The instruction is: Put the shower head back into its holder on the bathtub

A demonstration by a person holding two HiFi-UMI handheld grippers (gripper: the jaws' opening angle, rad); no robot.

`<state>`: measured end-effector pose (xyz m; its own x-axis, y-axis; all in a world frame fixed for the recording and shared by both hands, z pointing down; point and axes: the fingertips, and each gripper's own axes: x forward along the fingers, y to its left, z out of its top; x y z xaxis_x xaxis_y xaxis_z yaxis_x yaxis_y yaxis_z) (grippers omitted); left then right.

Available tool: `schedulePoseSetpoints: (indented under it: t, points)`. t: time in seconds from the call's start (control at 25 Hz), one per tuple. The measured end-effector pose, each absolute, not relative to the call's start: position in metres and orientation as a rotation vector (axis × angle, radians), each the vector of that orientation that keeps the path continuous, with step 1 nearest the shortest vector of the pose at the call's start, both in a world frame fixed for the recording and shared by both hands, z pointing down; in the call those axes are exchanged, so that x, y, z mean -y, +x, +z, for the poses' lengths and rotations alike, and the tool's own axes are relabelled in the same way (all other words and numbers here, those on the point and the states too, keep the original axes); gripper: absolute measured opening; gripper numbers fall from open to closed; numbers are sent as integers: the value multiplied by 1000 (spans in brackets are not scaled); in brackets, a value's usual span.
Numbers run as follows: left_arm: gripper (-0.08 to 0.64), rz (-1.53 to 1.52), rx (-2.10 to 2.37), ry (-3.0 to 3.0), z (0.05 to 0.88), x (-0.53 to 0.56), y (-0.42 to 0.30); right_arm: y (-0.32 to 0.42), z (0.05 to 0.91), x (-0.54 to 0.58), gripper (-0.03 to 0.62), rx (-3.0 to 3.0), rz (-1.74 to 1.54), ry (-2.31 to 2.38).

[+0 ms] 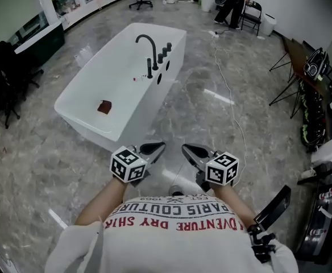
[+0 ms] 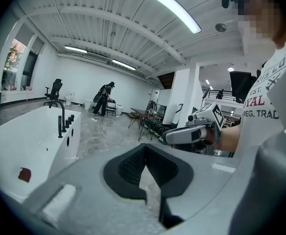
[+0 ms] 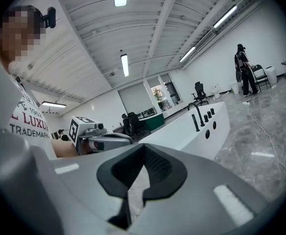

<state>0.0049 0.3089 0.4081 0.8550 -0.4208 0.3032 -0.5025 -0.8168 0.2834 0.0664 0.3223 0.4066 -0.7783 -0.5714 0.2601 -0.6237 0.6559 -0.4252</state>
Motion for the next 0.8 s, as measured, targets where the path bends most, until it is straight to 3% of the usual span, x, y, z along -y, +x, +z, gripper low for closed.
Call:
schedulePoseSetpoints:
  t: [0.8]
  points:
    - [2, 296, 682, 2715, 394, -374, -30, 29, 397, -387, 2, 2772, 705, 1048]
